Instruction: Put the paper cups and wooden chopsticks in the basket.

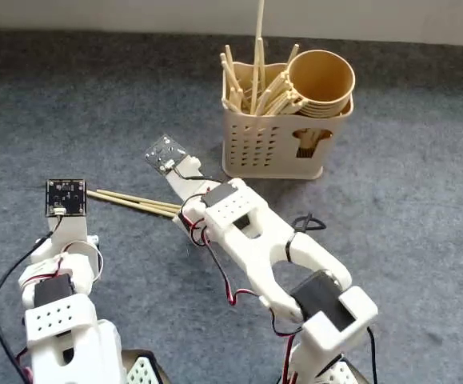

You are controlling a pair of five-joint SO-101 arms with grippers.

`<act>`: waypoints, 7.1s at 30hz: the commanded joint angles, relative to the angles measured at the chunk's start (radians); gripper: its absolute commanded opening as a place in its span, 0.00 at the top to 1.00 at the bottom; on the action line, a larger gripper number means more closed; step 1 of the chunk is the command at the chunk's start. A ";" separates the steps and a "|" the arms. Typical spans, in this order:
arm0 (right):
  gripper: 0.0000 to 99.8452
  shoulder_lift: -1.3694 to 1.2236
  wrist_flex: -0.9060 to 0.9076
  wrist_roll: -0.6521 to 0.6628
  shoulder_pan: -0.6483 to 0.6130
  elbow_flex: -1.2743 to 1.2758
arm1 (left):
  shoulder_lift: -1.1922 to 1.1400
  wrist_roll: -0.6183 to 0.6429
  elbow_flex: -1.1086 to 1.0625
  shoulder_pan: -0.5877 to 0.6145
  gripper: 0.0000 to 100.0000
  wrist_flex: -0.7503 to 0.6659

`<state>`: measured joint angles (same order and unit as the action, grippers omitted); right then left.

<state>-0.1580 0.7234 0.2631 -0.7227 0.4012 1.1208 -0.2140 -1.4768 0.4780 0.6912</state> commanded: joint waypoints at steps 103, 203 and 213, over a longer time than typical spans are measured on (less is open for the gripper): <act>1.00 0.447 -1.001 -0.141 0.447 0.114 | 0.016 -0.006 0.001 0.012 0.99 -0.018; 0.99 0.418 0.641 0.364 0.298 0.104 | 0.016 -0.008 -0.024 -0.031 0.99 -0.048; 0.88 0.410 0.608 0.364 0.272 0.091 | 0.016 -0.008 -0.024 -0.031 0.99 -0.048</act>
<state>0.2163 1.3571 0.6160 -0.4373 0.5393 1.1208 -0.2140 -1.5029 0.4733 0.6621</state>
